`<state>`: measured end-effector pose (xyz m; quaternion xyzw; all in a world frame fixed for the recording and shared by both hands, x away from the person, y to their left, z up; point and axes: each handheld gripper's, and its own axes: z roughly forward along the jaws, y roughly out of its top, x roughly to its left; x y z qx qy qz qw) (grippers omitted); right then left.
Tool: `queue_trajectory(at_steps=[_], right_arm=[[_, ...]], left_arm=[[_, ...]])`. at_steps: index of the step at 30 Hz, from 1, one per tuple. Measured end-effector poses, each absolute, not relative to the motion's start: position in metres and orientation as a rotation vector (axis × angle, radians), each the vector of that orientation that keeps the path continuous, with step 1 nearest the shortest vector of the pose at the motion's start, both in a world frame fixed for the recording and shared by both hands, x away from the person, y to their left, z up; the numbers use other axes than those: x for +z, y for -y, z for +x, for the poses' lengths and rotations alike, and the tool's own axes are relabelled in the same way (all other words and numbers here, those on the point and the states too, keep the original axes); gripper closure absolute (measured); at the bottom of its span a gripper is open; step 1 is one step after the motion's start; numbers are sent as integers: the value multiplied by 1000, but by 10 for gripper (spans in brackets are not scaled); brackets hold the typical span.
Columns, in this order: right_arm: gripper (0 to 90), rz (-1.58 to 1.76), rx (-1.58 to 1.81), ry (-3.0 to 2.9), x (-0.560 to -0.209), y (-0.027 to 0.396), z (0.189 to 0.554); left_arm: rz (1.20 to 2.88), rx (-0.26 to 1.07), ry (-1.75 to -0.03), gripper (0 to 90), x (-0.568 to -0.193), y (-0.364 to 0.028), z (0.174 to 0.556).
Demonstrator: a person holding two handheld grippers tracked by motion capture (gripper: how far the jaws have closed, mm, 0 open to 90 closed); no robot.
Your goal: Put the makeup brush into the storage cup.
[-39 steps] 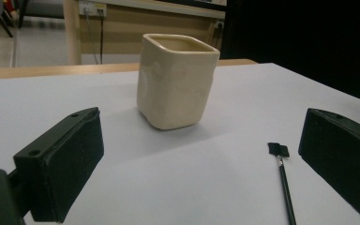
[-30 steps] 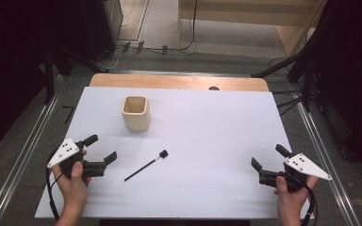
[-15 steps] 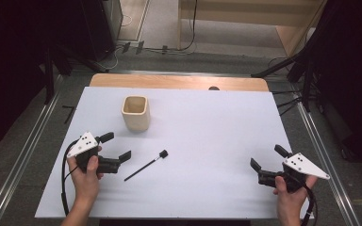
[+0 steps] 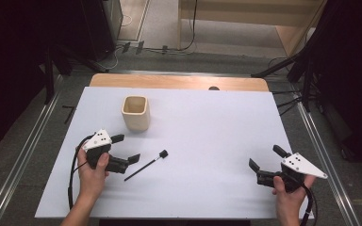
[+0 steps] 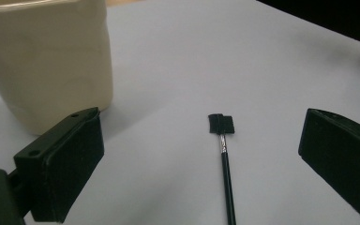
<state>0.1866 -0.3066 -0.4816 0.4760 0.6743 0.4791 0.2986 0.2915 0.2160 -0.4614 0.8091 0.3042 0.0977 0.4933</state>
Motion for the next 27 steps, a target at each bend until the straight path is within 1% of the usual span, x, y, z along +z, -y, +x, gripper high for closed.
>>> queue_trajectory(at_steps=[9,22,27], right_arm=[[5,1267,1268,-1799,-483,307,188],[6,1275,1261,-1804,-485,307,189],[7,1279,1259,-1808,-485,307,189]], left_arm=[[2034,241,-704,6,-460,-209,293],[2203,169,-633,6,-461,-189,297],[2247,134,-647,6,-463,-184,301]])
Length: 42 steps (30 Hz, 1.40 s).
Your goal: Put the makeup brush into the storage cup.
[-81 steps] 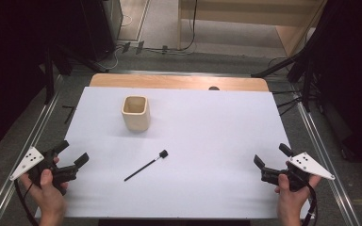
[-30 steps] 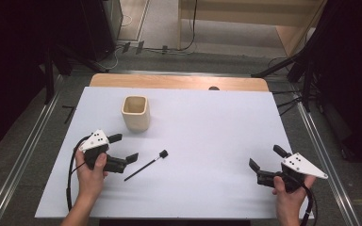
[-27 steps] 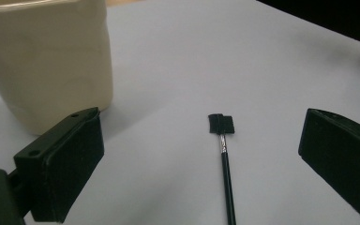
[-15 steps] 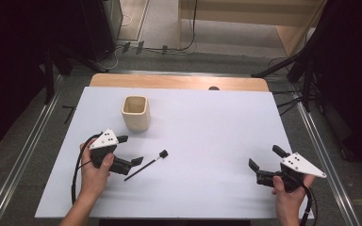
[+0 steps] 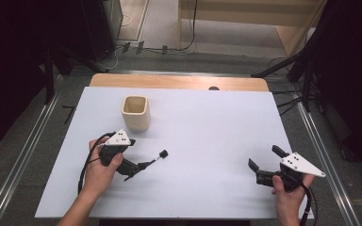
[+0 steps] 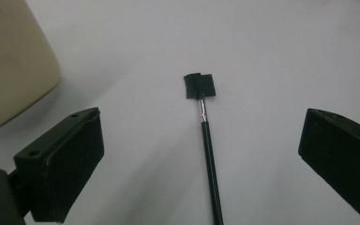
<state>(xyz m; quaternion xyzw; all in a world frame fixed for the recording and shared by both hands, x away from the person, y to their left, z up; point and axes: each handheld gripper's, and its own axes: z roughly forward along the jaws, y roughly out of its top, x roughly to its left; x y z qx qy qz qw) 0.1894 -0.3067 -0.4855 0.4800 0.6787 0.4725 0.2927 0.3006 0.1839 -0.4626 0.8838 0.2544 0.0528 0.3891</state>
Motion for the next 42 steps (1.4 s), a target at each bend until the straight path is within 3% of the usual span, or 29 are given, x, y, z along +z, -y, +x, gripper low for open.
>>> queue_trajectory(at_steps=[4,7,13,31,35,42], right_arm=[[7,1283,1257,-1811,-486,306,190],[7,1283,1256,-1814,-487,306,190],[7,1283,1254,-1821,-487,305,191],[19,1302,1238,-1827,-490,305,193],[20,1303,1236,-1829,-490,305,193],[25,1312,1231,-1829,-490,305,193]], left_arm=[[2298,106,-633,9,-463,-179,301],[2332,91,-641,192,-464,-176,301],[2384,90,-652,193,-467,-172,301],[2506,64,-689,443,-476,-157,302],[2517,9,-699,413,-476,-155,303],[2562,48,-700,573,-477,-150,303]])
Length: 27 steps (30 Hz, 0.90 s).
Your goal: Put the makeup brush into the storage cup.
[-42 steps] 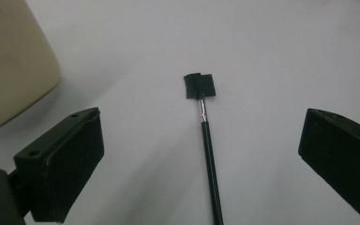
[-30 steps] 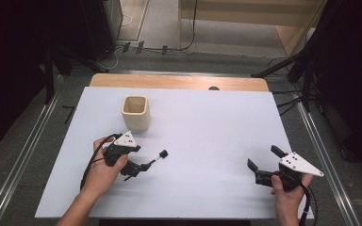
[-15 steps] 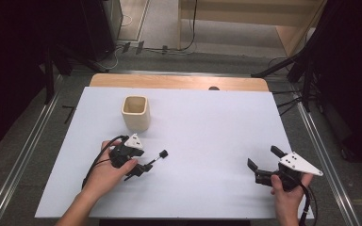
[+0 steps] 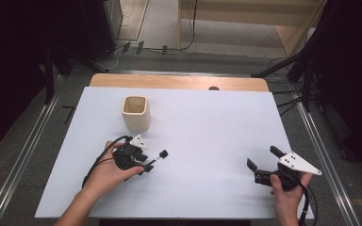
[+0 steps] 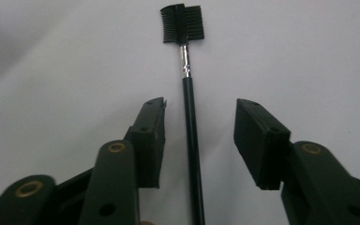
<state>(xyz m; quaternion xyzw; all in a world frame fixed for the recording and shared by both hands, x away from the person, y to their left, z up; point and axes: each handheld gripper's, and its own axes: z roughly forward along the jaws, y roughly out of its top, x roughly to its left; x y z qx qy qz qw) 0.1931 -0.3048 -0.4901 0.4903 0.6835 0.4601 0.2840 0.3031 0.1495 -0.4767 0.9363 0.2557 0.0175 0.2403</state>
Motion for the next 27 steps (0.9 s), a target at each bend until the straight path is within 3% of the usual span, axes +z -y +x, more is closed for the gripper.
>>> queue_trajectory(at_steps=[14,27], right_arm=[[38,1323,1216,-1835,-492,304,195],[45,1319,1210,-1837,-493,303,195]], left_arm=[[2671,88,-650,844,-476,-142,305],[2693,9,-741,858,-475,-137,312]])
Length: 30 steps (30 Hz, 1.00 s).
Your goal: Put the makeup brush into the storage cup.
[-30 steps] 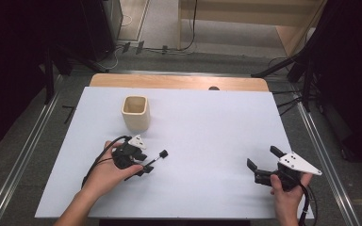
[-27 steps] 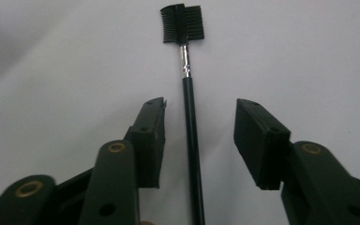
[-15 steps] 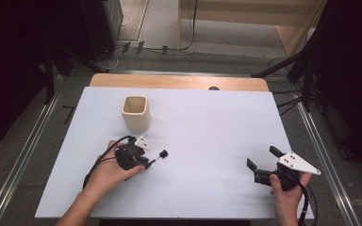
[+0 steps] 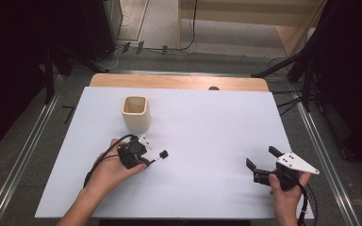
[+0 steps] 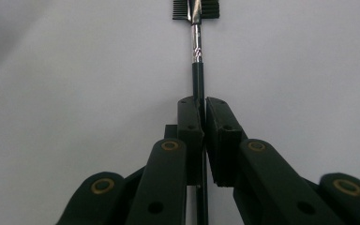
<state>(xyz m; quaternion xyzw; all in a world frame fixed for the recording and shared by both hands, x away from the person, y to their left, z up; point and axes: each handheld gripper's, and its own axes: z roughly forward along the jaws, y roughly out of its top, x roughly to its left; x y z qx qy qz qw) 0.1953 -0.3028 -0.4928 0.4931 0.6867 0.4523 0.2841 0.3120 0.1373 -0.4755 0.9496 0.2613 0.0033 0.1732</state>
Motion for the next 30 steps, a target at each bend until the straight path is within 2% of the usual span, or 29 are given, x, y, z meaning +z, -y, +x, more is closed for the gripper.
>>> queue_trajectory(at_steps=[7,14,30], right_arm=[[51,1331,1205,-1836,-494,303,196],[53,1334,1205,-1829,-494,304,196],[53,1316,1212,-1831,-494,304,195]], left_arm=[[2692,33,-741,868,-475,-137,310],[2596,-35,-788,869,-478,-148,313],[2456,14,-771,869,-462,-161,314]])
